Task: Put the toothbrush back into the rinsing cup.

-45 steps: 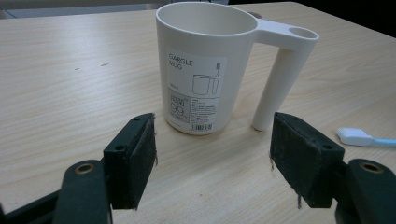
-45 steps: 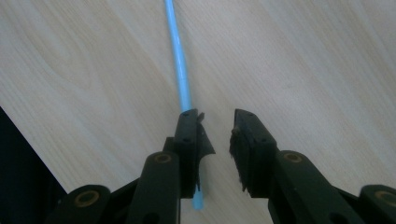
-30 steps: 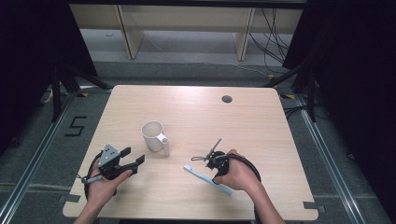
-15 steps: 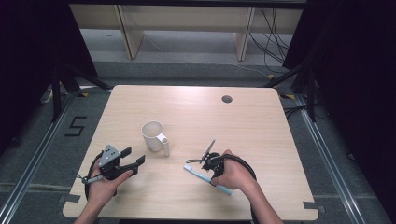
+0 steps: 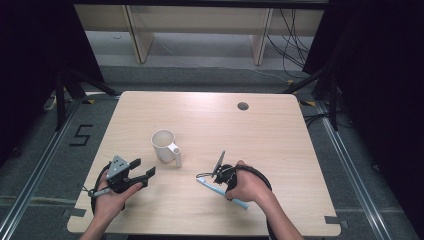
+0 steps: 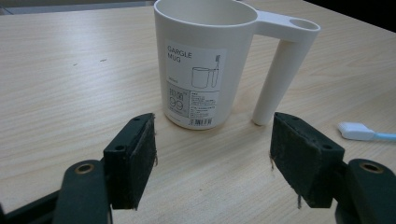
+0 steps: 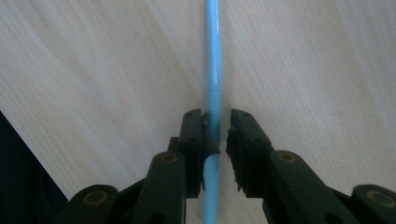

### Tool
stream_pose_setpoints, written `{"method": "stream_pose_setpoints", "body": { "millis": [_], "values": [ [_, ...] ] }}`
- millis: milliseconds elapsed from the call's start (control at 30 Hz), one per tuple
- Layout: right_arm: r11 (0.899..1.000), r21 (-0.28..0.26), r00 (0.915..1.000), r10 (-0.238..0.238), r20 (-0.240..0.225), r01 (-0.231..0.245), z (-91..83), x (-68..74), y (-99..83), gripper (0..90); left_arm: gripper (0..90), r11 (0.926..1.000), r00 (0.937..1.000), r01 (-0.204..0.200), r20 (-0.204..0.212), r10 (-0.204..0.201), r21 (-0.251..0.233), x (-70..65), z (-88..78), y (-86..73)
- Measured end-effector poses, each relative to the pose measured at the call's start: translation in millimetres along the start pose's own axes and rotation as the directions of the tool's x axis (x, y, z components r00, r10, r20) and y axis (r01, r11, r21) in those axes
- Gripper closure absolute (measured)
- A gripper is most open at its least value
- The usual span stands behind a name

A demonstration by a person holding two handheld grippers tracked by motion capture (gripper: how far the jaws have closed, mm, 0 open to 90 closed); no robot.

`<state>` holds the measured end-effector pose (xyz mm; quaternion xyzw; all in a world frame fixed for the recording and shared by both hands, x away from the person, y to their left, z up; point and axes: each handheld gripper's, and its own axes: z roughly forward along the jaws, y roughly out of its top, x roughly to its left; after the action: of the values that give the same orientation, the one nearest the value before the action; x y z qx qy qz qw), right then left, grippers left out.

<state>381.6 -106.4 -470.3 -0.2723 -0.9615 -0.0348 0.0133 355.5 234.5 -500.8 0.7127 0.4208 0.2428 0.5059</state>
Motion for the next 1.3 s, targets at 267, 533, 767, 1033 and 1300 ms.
{"method": "stream_pose_setpoints", "body": {
  "millis": [267,533,767,1033,1300],
  "values": [
    [0.998,0.051,0.9995,-0.029,0.014,0.028,0.8,0.9,4.1,76.3,30.8,1.0,1.0,-0.006,0.004,0.006,-0.001,0.0,0.7,-0.5],
    [0.996,0.073,0.9987,-0.05,-0.001,0.05,3.2,-0.5,6.6,77.1,30.8,1.0,1.0,-0.001,0.0,0.001,0.001,0.5,0.4,-0.9],
    [0.995,0.087,0.9991,-0.042,-0.006,0.042,5.4,-0.6,7.7,79.9,30.8,1.0,1.0,0.0,-0.002,0.0,0.005,0.9,0.0,-1.5],
    [0.994,0.092,0.9981,-0.062,-0.007,0.062,7.2,-2.4,8.7,83.8,30.8,1.0,1.0,-0.001,-0.001,0.001,0.003,1.4,-0.4,-2.0],
    [0.995,0.077,0.9984,-0.055,-0.016,0.056,5.4,-3.1,6.1,84.2,30.9,0.9999,0.9999,-0.009,0.005,0.009,0.007,1.1,1.0,-3.3]
  ]
}}
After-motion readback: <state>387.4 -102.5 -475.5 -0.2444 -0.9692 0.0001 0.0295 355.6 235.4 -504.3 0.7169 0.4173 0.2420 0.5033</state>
